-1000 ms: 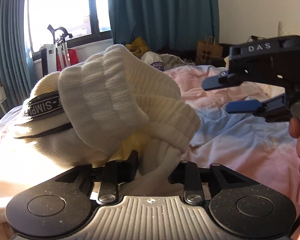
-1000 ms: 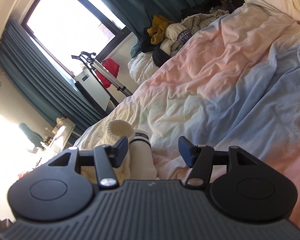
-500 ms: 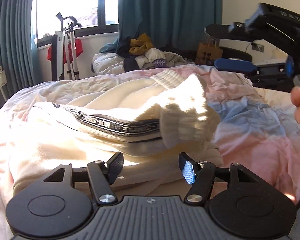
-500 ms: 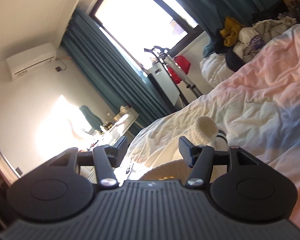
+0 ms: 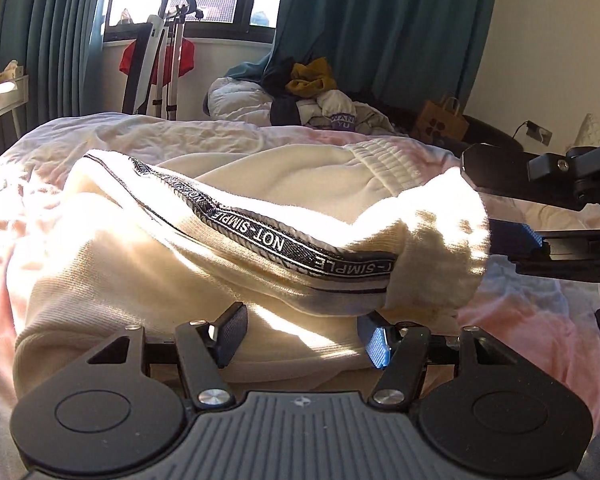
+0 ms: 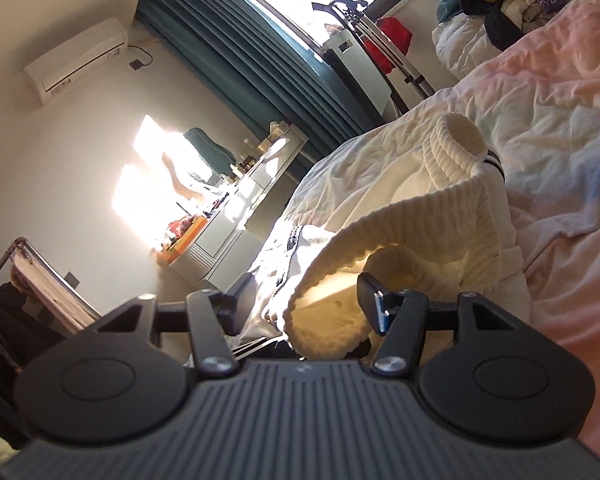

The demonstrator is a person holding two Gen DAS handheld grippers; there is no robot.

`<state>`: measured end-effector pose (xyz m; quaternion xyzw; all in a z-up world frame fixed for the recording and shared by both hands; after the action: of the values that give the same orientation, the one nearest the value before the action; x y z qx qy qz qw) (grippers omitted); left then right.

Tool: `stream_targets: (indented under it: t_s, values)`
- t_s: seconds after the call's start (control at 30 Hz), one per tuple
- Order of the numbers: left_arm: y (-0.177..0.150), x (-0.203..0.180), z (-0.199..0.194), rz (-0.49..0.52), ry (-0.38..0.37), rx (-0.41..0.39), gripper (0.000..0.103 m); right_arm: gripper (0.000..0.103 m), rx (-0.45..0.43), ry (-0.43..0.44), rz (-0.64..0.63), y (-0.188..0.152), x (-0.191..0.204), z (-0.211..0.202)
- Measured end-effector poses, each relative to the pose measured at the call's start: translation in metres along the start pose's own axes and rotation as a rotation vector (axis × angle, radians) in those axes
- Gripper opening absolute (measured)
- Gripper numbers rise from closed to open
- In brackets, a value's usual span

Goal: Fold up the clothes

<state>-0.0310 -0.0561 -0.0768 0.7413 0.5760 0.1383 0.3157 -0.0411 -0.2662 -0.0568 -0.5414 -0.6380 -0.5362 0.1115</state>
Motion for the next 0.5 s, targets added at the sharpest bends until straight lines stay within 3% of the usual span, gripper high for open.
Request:
stream_targets:
  t_s: [0.1, 0.17, 0.23, 0.33, 0.5]
  values:
    - [-0.001, 0.001, 0.001, 0.004, 0.001, -0.001, 0.063, 0.054, -0.006, -0.017, 0.013, 0.003, 0.001, 0.007]
    - [-0.002, 0.002, 0.000, 0.003, 0.000, -0.004, 0.063, 0.029, -0.017, -0.045, 0.024, 0.005, 0.002, 0.012]
    - [-0.004, 0.004, -0.002, -0.013, -0.015, -0.012, 0.063, 0.022, -0.033, -0.062, 0.038, 0.008, 0.005, 0.014]
    - [-0.004, 0.015, -0.010, -0.073, -0.067, -0.026, 0.063, 0.021, -0.071, -0.101, 0.033, 0.019, 0.016, 0.013]
    - [-0.002, 0.026, -0.018, -0.111, -0.090, -0.041, 0.063, 0.021, -0.147, -0.081, 0.204, 0.064, -0.007, 0.013]
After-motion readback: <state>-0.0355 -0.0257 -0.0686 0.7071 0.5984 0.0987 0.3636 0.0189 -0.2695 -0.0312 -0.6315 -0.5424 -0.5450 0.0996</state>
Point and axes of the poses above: each gripper's, at about its wrist camera, not at the fingertips, and z roughly the way its jaws point, x to its left, y to its top, the point moved 2 cm from there along z, roughly the way its jaws point, and after that the axes turned 15 degrees about x, right-handed, at the moved point
